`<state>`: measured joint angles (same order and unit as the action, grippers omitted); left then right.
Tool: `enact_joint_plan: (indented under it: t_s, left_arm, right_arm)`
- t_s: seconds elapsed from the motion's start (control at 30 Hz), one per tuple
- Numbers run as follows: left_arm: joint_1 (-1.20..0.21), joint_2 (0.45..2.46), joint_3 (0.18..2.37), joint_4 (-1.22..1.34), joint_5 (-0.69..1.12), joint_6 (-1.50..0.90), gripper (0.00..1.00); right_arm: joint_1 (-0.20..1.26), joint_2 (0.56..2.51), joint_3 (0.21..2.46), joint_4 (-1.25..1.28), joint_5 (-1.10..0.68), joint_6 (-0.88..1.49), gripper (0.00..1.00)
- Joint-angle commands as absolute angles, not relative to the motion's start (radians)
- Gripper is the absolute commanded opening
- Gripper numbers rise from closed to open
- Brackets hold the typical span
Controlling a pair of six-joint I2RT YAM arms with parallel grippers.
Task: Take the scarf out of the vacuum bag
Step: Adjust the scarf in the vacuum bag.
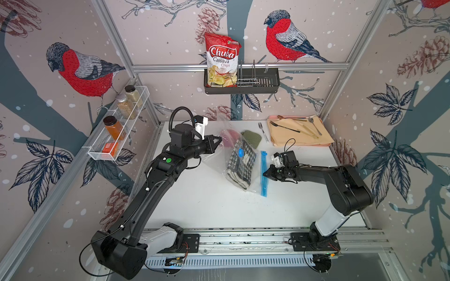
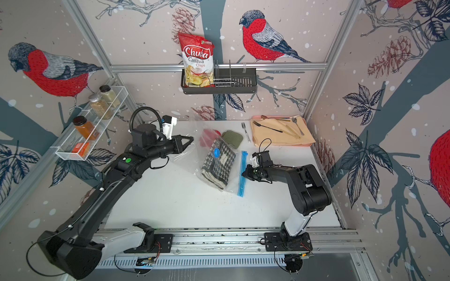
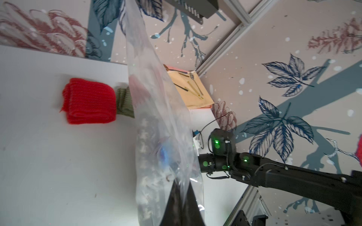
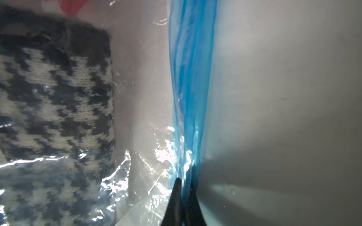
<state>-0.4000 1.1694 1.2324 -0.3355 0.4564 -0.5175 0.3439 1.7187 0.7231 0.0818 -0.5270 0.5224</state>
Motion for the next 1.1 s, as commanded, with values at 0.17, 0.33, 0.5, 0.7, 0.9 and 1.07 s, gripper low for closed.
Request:
enact_joint_plan:
  t_s: [0.17, 0.33, 0.5, 0.7, 0.9, 1.07]
  left_arm:
    - [-0.468, 1.211, 1.196, 0.034, 0.779, -0.706, 0.0]
    - [-0.472, 1.211, 1.113, 0.323, 0.884, -0.894, 0.0]
    - [-0.471, 1.229, 1.107, 0.468, 0.905, -0.996, 0.0]
    - [-0.441, 1.226, 1.136, 0.253, 0.772, -0.879, 0.0]
    - [-0.423, 1.225, 1.274, -0.185, 0.518, -0.637, 0.0]
    - [-0.373, 1.232, 1.363, -0.462, 0.326, -0.522, 0.0]
  right_arm:
    - [0.369, 1.747, 0.71, 0.092, -0.53, 0.512, 0.0]
    - [0.372, 1.731, 0.685, 0.166, -0.602, 0.514, 0.0]
    - [0.403, 1.698, 0.65, 0.275, -0.706, 0.507, 0.0]
    - [0.445, 1.7, 0.661, 0.245, -0.671, 0.483, 0.0]
    - [0.446, 1.751, 0.674, 0.188, -0.614, 0.469, 0.0]
    - [0.449, 1.773, 0.712, 0.097, -0.541, 0.441, 0.0]
